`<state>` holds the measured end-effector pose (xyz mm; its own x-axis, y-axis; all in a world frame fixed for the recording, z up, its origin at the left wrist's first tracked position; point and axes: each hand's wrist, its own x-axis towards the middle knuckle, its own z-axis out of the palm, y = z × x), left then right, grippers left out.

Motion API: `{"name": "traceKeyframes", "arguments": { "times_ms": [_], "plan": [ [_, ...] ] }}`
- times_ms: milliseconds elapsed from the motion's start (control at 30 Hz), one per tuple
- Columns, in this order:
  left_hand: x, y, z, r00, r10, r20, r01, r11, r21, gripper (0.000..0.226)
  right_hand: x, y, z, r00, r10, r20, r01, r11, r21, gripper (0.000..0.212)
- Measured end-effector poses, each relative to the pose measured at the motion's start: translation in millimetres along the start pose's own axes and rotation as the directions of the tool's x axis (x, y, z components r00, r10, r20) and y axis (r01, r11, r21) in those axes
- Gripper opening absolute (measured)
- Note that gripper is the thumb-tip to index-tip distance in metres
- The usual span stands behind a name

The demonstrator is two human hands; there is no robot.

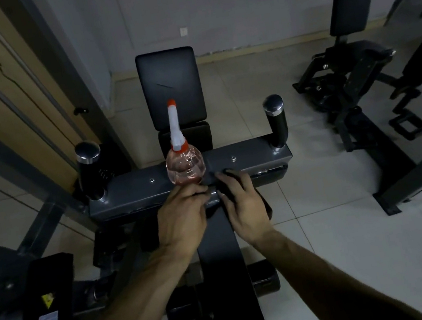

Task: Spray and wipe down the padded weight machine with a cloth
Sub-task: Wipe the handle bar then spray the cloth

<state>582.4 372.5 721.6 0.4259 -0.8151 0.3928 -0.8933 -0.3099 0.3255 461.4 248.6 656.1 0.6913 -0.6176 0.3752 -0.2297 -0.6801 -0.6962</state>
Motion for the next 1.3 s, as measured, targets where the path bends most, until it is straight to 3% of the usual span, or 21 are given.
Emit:
{"name": "traceKeyframes", "arguments": {
  "times_ms": [67, 133, 233, 300, 367, 467, 533, 567, 667, 767, 833, 967, 1133, 1300],
  "plan": [
    [1, 0, 0, 1.0, 0.012, -0.013, -0.012, 1.0, 0.011, 0.027, 15, -1, -2, 0.999, 0.005, 0.046, 0.005, 0.977, -0.214, 0.05],
    [1, -2, 0, 1.0, 0.014, -0.012, -0.013, 1.0, 0.012, 0.028, 26, -4, -5, 0.997, 0.058, 0.052, -0.04, 0.957, -0.286, 0.064],
    [-1, -3, 2, 1.0, 0.012, -0.003, -0.012, 1.0, 0.021, 0.028, 36, -12, -4, 0.959, 0.284, 0.027, -0.278, 0.952, -0.126, 0.069],
    [-1, -2, 1, 1.0, 0.011, -0.009, -0.011, 1.0, 0.017, 0.027, 43, -25, -8, 0.849, 0.521, 0.086, -0.527, 0.828, 0.193, 0.064],
    [-1, 0, -1, 1.0, 0.002, -0.005, -0.002, 1.0, 0.012, 0.027, 38, -31, -14, 0.701, 0.678, 0.222, -0.696, 0.582, 0.42, 0.066],
    [1, 3, -4, 1.0, -0.013, 0.005, 0.013, 1.0, 0.0, 0.026, -2, -8, -14, 0.475, 0.808, 0.347, -0.856, 0.335, 0.393, 0.088],
    [2, 3, -5, 1.0, -0.024, 0.011, 0.024, 1.0, -0.014, 0.024, -26, 11, -14, 0.43, 0.858, 0.281, -0.846, 0.274, 0.457, 0.082],
    [2, 3, -5, 1.0, -0.026, 0.015, 0.026, 1.0, -0.017, 0.023, -31, 15, -16, 0.442, 0.864, 0.241, -0.812, 0.271, 0.517, 0.067],
    [3, 1, -5, 0.999, -0.022, 0.028, 0.023, 1.0, -0.008, 0.022, -18, -2, -25, 0.608, 0.788, 0.093, -0.595, 0.376, 0.71, 0.023],
    [4, 2, -5, 0.999, -0.026, 0.028, 0.026, 0.999, 0.022, 0.025, -6, -29, -15, 0.776, 0.63, 0.024, -0.415, 0.483, 0.771, 0.022],
    [4, 3, -4, 0.999, -0.015, 0.029, 0.015, 1.0, 0.027, 0.025, -2, -38, -8, 0.771, 0.636, 0.025, -0.428, 0.488, 0.761, 0.018],
    [3, 2, -3, 1.0, -0.01, 0.01, 0.01, 1.0, 0.018, 0.025, 2, -43, -20, 0.69, 0.708, 0.15, -0.51, 0.329, 0.795, 0.029],
    [3, 3, -2, 1.0, 0.022, -0.015, -0.022, 1.0, 0.022, 0.025, -10, -50, -28, 0.7, 0.707, 0.102, -0.556, 0.449, 0.7, 0.032],
    [4, 2, -3, 1.0, 0.0, 0.027, -0.001, 1.0, 0.026, 0.026, 6, -51, -35, 0.62, 0.767, 0.162, -0.623, 0.357, 0.696, 0.035]
  ]
}}
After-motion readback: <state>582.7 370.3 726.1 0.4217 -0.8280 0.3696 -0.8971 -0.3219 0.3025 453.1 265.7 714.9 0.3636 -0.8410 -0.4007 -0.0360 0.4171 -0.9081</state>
